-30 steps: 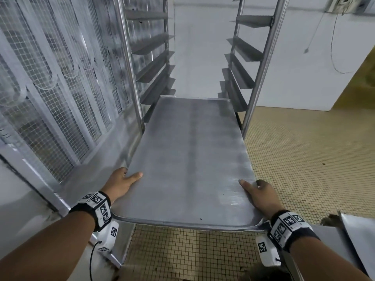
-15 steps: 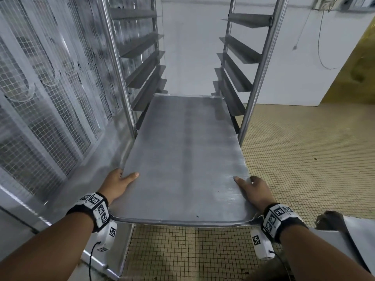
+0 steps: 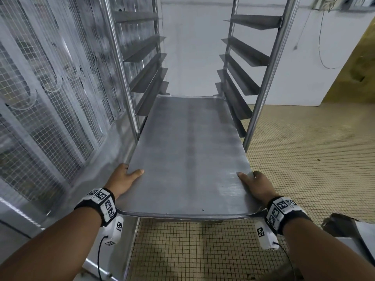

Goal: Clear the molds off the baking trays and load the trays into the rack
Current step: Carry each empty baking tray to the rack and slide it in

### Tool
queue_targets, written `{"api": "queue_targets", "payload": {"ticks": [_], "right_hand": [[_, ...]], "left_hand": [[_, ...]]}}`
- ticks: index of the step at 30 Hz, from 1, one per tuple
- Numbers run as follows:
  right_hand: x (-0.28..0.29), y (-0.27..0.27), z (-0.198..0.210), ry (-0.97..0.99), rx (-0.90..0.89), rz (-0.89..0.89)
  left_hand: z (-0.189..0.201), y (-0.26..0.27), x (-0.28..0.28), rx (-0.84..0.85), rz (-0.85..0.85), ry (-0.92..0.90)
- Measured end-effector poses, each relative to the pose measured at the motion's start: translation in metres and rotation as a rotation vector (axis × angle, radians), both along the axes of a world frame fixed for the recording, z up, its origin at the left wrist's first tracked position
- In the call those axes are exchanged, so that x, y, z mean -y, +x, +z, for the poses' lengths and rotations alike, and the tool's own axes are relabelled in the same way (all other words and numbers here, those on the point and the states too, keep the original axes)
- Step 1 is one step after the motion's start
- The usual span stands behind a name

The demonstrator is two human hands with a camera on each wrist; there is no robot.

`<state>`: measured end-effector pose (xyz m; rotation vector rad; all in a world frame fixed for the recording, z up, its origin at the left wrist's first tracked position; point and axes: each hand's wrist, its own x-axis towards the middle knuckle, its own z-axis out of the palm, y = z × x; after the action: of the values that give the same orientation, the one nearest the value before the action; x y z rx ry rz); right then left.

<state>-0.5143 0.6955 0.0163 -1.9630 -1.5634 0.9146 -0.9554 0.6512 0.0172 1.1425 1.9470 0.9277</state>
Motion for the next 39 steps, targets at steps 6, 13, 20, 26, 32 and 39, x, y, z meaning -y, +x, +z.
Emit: {"api": "queue_targets", "payload": {"ticks": [6, 13, 20, 26, 32, 39], "right_hand": [[0.016, -0.002, 0.011, -0.049, 0.199, 0.135], [0.052, -0.034, 0.038, -0.191, 0.390, 0.361], [0.049, -0.020, 0.011, -0.230, 0.482, 0.588], [0.059, -0.016, 0.016, -0.238, 0.450, 0.612], [0.058, -0.021, 0.019, -0.045, 0.513, 0.589], [0.048, -0.048, 0.017, 0.179, 0.557, 0.599]], "left_hand": [[-0.004, -0.014, 0.013, 0.013, -0.145, -0.035], [0.021, 0.014, 0.024, -0.461, -0.452, -0.290], [0.030, 0.017, 0.045, -0.571, -0.702, -0.427], [0.025, 0.014, 0.050, -0.586, -0.727, -0.382], [0.010, 0.005, 0.048, -0.636, -0.695, -0.162], [0.011, 0.033, 0.027, -0.778, -0.731, 0.057]]}}
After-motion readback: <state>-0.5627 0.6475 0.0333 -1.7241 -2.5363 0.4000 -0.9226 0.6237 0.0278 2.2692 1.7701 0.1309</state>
